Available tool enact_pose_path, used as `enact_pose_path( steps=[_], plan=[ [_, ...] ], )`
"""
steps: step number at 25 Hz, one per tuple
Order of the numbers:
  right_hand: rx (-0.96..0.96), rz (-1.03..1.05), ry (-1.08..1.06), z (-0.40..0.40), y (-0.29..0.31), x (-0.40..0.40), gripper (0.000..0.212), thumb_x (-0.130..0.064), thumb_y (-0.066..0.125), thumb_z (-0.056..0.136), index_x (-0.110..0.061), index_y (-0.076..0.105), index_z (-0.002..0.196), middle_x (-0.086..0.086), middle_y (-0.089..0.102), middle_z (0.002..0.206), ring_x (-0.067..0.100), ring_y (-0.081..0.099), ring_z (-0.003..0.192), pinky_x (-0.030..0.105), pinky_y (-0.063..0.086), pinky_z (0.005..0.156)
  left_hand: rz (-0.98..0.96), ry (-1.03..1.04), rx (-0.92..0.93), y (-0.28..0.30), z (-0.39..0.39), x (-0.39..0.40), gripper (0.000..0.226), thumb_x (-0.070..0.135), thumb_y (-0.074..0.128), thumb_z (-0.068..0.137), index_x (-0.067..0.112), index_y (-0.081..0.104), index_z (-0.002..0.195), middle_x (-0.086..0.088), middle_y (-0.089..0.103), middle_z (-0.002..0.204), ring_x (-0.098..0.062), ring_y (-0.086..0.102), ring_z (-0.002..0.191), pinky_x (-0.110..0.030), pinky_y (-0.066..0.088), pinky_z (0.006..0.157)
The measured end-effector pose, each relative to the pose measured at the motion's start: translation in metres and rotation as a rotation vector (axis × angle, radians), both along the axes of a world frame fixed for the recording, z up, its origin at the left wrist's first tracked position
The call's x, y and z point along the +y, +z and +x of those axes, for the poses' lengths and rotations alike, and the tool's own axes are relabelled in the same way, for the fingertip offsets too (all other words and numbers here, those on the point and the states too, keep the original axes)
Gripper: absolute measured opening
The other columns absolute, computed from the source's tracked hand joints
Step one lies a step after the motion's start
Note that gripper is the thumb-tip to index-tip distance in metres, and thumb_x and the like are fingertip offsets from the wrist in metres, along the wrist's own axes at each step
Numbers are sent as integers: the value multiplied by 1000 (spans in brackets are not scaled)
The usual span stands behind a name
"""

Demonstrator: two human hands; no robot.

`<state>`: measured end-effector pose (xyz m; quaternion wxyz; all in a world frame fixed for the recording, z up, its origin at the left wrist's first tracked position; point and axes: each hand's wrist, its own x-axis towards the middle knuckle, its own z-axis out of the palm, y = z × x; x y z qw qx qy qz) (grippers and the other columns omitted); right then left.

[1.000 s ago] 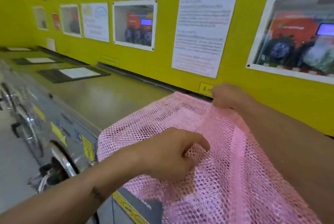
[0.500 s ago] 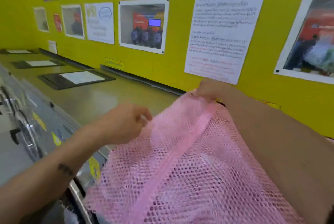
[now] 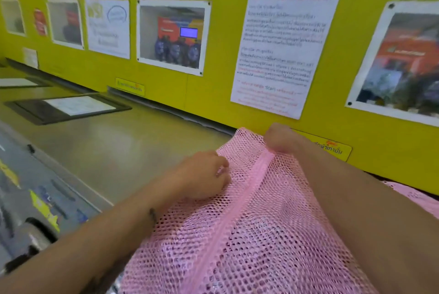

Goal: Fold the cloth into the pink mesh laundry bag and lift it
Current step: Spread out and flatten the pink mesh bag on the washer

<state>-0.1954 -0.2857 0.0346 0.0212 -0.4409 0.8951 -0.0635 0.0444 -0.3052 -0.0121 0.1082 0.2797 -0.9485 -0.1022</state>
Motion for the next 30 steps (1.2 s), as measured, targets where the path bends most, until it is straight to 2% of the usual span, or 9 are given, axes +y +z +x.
enact_pose_path(
  steps=[5,7,9,11,13,18,21,25,30],
  plan=[
    [-8,74,82,-5,-12,-10,20,-17,57,84,-9,55,65,10,57,80,21,54,68,27,34,49,-92,42,96,-19,-5,-14,42,45,38,88,28,64,118,1,60,118,-21,52,111,-45,41,99],
    [2,-29,82,1,-11,-13,22,-25,59,86,-7,65,75,8,63,79,24,61,73,27,42,55,-96,50,137,-20,-4,-15,37,41,44,89,28,67,114,2,62,116,-21,53,110,-45,41,100],
    [204,-202,1,9,-7,-15,33,-39,52,91,-10,68,96,11,68,96,32,66,92,35,52,72,-108,75,199,-19,-4,-16,31,35,48,87,27,71,107,3,64,111,-21,55,106,-45,42,98],
    [366,-292,-75,16,-6,-21,32,-34,53,91,-11,65,110,13,68,112,35,65,105,40,53,80,-104,105,253,-18,-4,-18,26,26,51,85,26,72,101,2,65,105,-22,56,102,-43,44,94],
    [304,-241,-87,23,-6,-28,32,-28,58,87,-10,63,113,12,66,116,34,63,107,39,51,79,-120,126,260,-15,-4,-20,26,20,51,84,23,74,96,1,66,101,-23,58,98,-40,45,89],
    [92,-127,22,30,-7,-32,18,-31,56,83,-14,55,77,3,60,82,20,57,72,29,42,58,-130,189,209,-6,-1,-41,21,12,51,82,22,69,89,1,65,96,-23,60,92,-33,45,70],
    [-19,35,43,28,-14,-31,19,-27,52,87,-15,51,73,3,58,80,18,55,70,27,40,55,-90,178,194,2,2,-51,25,12,50,82,23,69,92,1,67,99,-23,60,92,-35,51,76],
    [201,-144,-16,23,-11,-34,15,-16,62,81,-13,50,73,6,62,90,27,63,85,33,48,64,-148,122,177,15,-3,-51,30,6,51,84,23,67,103,-2,66,105,-22,56,92,-31,43,71],
    [93,-141,52,21,-11,-34,11,-22,54,86,-14,54,79,9,59,90,30,61,88,36,47,68,-146,124,169,18,-21,-31,35,29,49,94,23,59,127,-5,54,131,-25,55,115,-38,47,95]
  ],
)
